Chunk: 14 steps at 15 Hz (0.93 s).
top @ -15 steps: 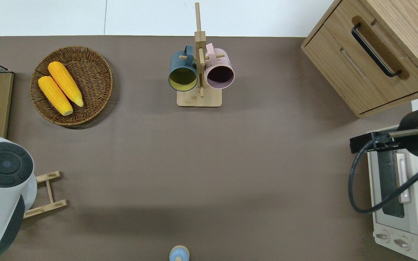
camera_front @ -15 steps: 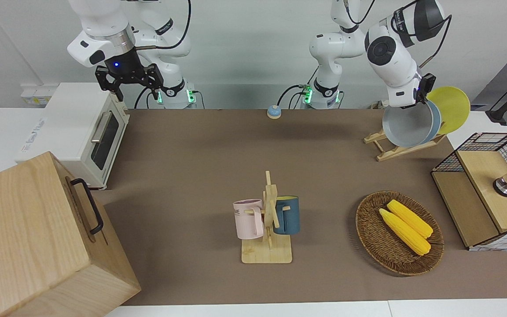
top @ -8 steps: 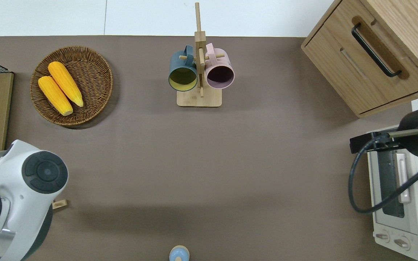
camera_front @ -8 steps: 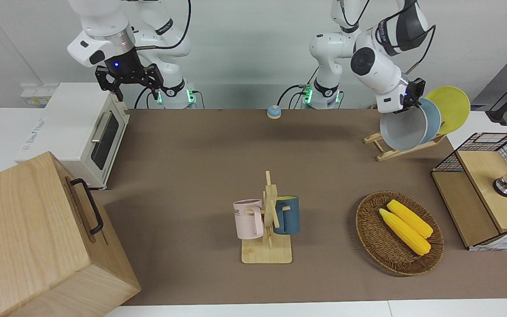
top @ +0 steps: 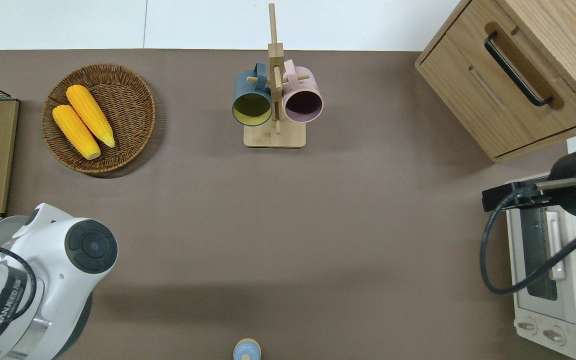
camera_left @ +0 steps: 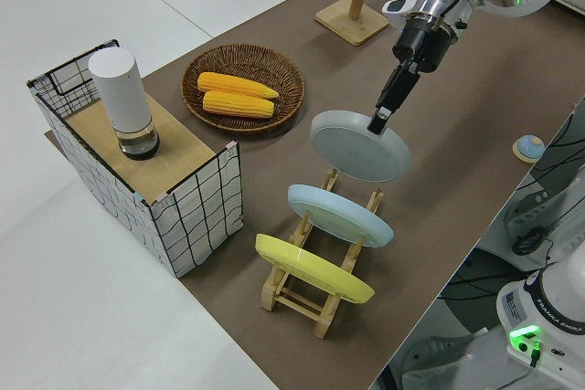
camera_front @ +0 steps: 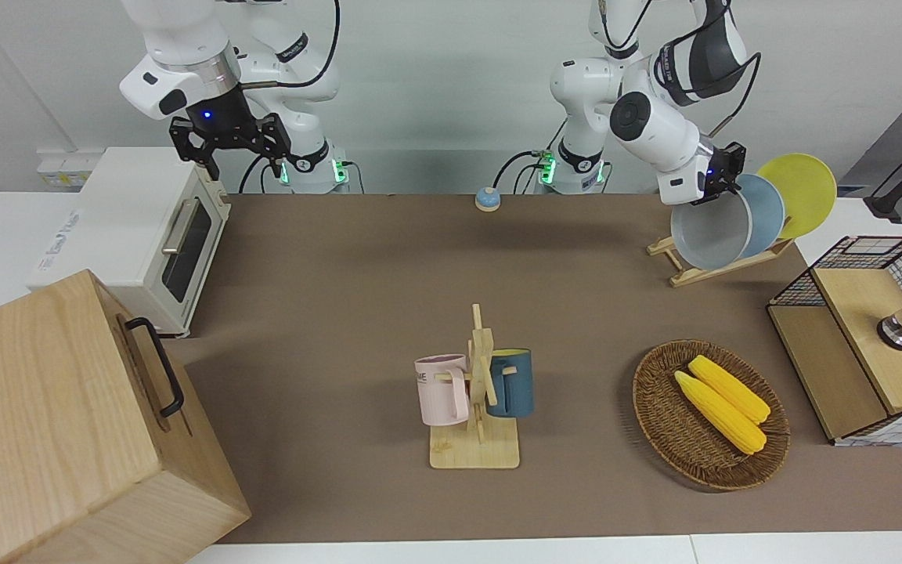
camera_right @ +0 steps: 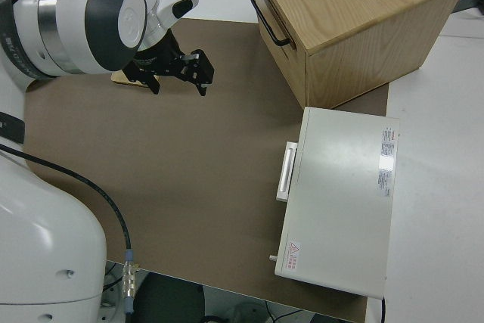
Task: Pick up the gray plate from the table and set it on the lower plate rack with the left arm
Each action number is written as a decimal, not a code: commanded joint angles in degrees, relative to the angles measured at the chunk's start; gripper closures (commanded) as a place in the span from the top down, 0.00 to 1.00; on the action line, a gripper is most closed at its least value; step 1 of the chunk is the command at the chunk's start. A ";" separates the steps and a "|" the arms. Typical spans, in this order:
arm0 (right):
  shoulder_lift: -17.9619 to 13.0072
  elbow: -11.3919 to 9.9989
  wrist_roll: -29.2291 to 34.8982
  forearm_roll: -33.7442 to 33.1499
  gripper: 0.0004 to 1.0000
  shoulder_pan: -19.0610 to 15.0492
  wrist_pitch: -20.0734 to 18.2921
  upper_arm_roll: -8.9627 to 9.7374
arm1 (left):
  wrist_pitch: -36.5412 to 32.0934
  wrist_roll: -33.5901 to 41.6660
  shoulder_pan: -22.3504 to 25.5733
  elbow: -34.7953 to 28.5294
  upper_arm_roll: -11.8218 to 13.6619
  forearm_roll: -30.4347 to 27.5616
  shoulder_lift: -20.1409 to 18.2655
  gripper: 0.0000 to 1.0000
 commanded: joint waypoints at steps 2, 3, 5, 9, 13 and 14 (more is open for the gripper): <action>-0.14 0.35 -0.08 0.43 0.99 -0.41 -0.83 0.38 | -0.18 -1.57 -0.81 -3.02 0.14 2.88 -1.37 0.00; -0.14 0.35 0.01 0.43 0.99 -0.41 -0.83 0.38 | -0.18 -1.57 -0.81 -3.20 0.05 3.23 -1.37 0.00; -0.14 0.35 0.01 0.43 0.99 -0.41 -0.83 0.29 | -0.18 -2.79 -0.81 -3.90 0.05 3.32 -1.28 0.00; -0.14 0.35 0.01 0.43 0.99 -0.41 -0.83 0.38 | 0.35 -3.85 -0.90 -4.60 -0.04 3.32 -1.19 0.00; -0.14 0.35 0.01 0.43 0.99 -0.41 -0.83 0.29 | 0.70 -6.83 -1.77 -5.22 -0.21 3.32 -0.14 0.00; -0.14 0.35 -0.08 0.43 0.99 -0.41 -0.83 0.29 | 0.70 -7.45 -1.86 -5.40 -0.21 3.32 0.21 0.00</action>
